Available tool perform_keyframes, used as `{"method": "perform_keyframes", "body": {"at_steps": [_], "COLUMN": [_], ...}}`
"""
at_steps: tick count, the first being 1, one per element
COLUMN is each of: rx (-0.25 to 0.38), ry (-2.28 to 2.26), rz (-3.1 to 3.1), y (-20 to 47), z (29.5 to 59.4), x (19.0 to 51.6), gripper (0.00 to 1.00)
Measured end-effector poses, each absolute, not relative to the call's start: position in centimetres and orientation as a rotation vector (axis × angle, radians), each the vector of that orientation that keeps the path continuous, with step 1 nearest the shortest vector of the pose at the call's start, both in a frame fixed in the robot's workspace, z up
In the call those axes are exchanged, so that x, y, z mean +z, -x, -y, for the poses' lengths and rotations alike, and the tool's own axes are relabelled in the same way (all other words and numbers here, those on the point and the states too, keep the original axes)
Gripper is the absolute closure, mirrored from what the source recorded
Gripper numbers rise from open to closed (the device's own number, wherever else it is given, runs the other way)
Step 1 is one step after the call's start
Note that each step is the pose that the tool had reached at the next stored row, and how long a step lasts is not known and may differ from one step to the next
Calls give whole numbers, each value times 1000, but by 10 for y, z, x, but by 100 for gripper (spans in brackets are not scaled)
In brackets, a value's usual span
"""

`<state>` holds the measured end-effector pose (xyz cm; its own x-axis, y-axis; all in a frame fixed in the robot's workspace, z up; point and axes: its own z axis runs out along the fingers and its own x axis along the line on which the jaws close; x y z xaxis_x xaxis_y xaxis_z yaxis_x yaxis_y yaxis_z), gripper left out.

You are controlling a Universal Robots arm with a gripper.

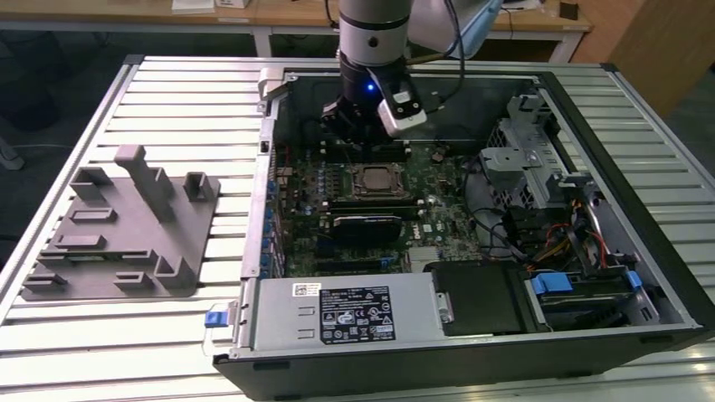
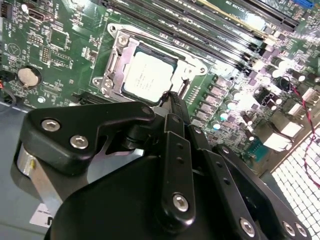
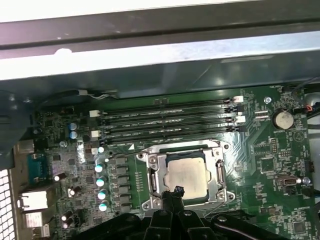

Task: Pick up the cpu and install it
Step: 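Install the first cpu locking lever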

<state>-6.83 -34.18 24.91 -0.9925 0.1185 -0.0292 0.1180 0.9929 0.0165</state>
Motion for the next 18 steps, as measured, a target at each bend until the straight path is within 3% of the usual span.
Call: {"method": "perform_keyframes", "body": {"at_steps": [18], "rx": [24], "ry": [-184], "rz": [-3106], "y": [99], "z": [342], "x": [249], "gripper": [89]}}
